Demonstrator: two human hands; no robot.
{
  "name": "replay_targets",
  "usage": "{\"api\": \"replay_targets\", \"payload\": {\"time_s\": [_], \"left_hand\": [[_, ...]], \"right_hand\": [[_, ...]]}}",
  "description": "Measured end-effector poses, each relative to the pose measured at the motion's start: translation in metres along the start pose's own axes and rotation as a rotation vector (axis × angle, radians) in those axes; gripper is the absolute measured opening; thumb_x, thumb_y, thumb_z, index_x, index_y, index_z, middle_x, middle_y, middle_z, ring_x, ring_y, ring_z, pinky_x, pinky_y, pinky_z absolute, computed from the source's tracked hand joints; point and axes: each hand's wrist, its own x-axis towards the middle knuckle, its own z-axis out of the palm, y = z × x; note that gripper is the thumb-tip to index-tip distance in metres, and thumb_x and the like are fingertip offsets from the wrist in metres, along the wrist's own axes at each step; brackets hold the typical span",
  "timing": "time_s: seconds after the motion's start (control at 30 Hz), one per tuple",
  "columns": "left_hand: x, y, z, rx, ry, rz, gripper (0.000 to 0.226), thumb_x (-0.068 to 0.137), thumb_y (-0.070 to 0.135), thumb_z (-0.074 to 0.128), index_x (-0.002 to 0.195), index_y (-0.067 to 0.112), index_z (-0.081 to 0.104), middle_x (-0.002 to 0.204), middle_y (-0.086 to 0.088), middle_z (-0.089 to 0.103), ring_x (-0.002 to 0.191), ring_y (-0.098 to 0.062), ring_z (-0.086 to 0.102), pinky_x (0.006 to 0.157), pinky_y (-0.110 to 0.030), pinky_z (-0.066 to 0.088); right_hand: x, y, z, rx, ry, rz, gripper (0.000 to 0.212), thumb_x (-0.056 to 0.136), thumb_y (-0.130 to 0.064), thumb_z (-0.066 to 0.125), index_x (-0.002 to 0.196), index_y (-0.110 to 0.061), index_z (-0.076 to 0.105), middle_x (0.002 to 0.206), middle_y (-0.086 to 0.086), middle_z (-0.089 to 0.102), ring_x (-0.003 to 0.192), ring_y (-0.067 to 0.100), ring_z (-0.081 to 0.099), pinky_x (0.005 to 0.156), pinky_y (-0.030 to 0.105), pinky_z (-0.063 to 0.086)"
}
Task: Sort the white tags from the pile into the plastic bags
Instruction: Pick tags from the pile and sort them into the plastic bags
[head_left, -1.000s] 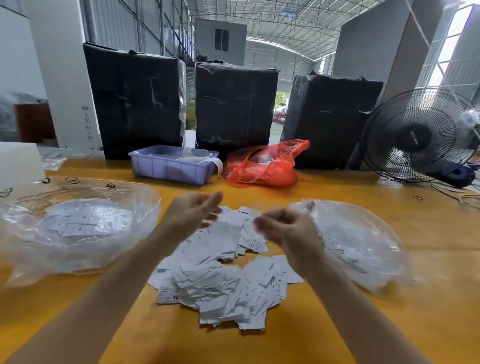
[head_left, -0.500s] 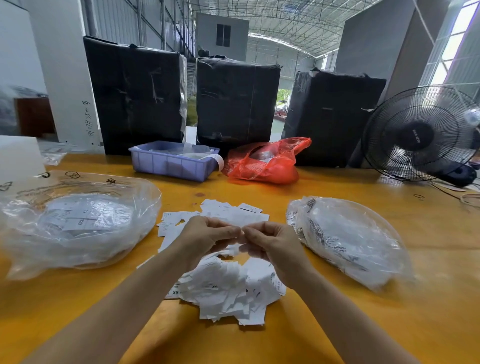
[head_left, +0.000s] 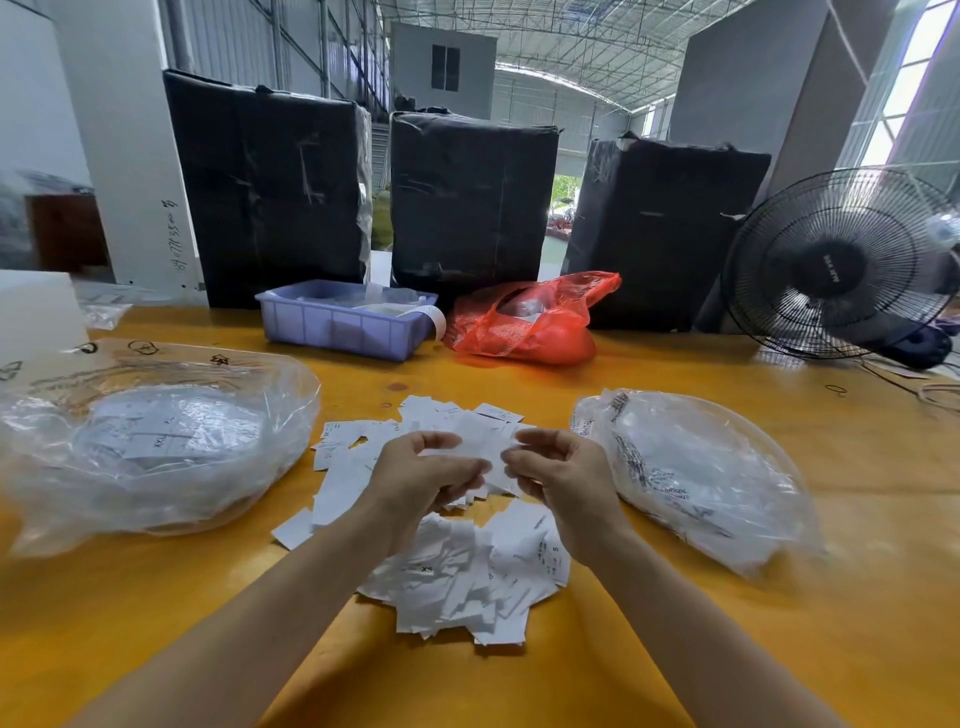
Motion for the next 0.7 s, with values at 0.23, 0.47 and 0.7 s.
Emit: {"api": "replay_targets", "payload": {"time_s": [0.23, 0.47, 0.7], "left_hand": [[0.001, 0.001, -0.004, 0.631, -0.202, 0.304, 0.073, 0.062, 0.019, 0.088, 0.123, 0.031, 0.05, 0.107, 0.009, 0.063, 0.096, 0.0, 0.06, 0.066, -0.007, 0.048], [0.001, -0.001, -0.006, 0.597, 0.018, 0.351, 0.009, 0.069, 0.013, 0.083, 0.069, 0.013, 0.074, 0.064, 0.0, 0.071, 0.057, -0.005, 0.065, 0.055, -0.015, 0.051], [0.006, 0.001, -0.011, 0.437, 0.119, 0.283, 0.019, 0.065, 0.012, 0.085, 0.067, 0.003, 0.068, 0.06, -0.002, 0.068, 0.054, -0.002, 0.062, 0.054, -0.01, 0.046]], "right_hand": [[-0.004, -0.001, -0.004, -0.803, -0.229, -0.509, 0.023, 0.086, 0.003, 0.059, 0.107, -0.006, 0.055, 0.076, 0.0, 0.064, 0.07, 0.013, 0.06, 0.066, 0.025, 0.05], [0.004, -0.012, -0.018, -0.863, -0.155, -0.445, 0.021, 0.088, -0.001, 0.06, 0.106, -0.011, 0.064, 0.086, -0.004, 0.066, 0.079, 0.012, 0.064, 0.074, 0.023, 0.054], [0.014, 0.004, -0.03, -1.132, -0.558, -0.074, 0.048, 0.08, 0.003, 0.069, 0.113, -0.031, 0.067, 0.132, -0.012, 0.055, 0.118, 0.005, 0.051, 0.099, 0.029, 0.045]]}}
